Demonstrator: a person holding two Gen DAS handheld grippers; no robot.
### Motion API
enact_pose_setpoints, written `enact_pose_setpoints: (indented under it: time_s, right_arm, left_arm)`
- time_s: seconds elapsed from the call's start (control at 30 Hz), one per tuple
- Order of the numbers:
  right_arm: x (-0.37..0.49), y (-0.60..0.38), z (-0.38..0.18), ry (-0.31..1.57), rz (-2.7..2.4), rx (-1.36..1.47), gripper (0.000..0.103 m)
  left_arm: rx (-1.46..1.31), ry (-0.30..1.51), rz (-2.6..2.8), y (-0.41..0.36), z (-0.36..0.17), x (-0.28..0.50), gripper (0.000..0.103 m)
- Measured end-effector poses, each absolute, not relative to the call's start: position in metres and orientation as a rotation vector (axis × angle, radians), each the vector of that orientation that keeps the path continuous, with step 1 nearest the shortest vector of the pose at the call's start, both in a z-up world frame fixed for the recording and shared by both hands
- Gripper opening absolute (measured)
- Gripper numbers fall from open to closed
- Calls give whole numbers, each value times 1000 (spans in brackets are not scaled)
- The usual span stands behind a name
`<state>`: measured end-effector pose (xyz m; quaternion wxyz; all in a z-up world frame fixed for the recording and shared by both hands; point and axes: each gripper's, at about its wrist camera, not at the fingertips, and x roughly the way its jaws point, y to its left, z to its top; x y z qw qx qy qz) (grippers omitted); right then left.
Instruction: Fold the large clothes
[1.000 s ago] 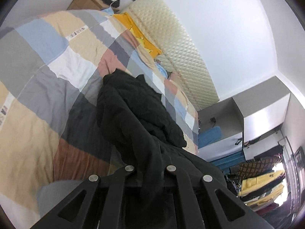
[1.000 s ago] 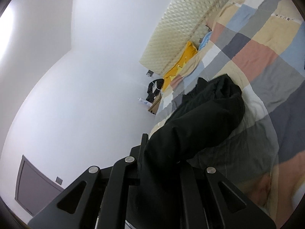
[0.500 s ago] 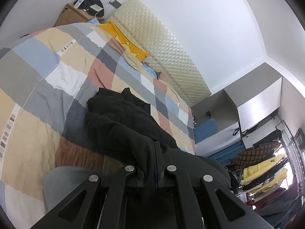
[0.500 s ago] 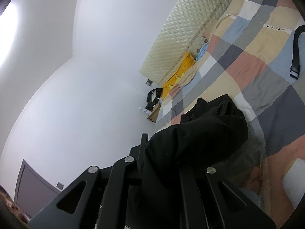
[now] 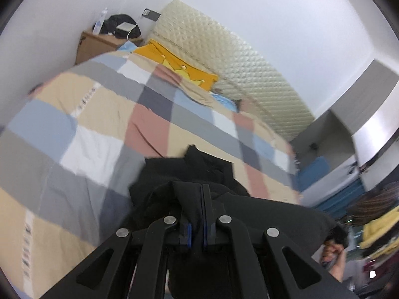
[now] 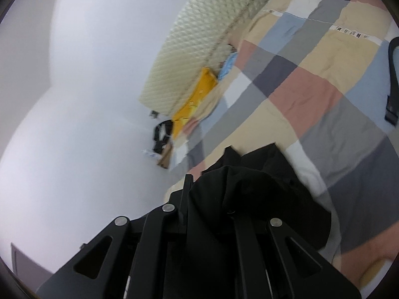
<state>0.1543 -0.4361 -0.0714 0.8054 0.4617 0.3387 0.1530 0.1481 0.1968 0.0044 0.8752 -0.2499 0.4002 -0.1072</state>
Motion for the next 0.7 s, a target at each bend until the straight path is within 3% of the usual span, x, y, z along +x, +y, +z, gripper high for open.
enact_pose_setpoints:
  time_s: [0.7]
  right_arm:
    - [321, -416, -162, 978, 79, 907, 10]
  left_arm:
    - [-556, 1088, 34, 189, -127, 360, 7]
